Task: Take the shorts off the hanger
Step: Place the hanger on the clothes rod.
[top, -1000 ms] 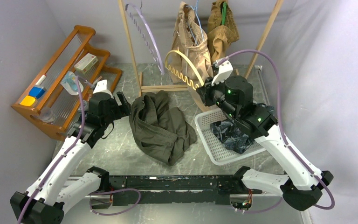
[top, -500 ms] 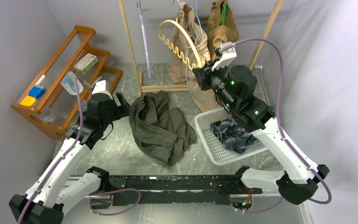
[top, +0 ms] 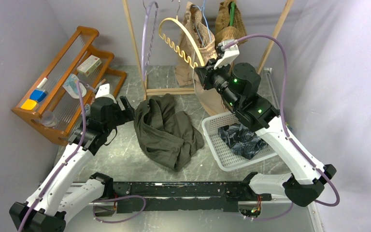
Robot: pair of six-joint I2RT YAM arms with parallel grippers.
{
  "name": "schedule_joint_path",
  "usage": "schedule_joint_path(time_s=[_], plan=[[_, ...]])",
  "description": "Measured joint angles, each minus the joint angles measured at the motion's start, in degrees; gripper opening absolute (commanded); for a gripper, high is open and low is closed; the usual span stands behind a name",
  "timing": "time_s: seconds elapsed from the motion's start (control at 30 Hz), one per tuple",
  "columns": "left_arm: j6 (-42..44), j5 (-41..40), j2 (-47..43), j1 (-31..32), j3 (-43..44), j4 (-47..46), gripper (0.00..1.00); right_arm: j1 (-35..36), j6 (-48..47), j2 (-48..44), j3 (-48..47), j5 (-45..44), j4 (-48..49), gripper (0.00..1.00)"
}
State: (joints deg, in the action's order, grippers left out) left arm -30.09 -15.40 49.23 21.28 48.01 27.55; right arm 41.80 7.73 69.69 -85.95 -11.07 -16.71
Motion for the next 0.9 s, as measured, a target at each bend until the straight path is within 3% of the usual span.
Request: schedule_joint_path(time_s=[0.5,0.9], plan=[[0.0,0.0,-0.2,0.0,-0.1,0.2,0.87,0.0,0.0,0.4,0.0,0.9,4.0,0.0],[0.0,0.0,-0.2,0.0,-0.1,0.3,0.87,1.0,-1.7,5.1,-2.7,-3.3,5.6,0.0]])
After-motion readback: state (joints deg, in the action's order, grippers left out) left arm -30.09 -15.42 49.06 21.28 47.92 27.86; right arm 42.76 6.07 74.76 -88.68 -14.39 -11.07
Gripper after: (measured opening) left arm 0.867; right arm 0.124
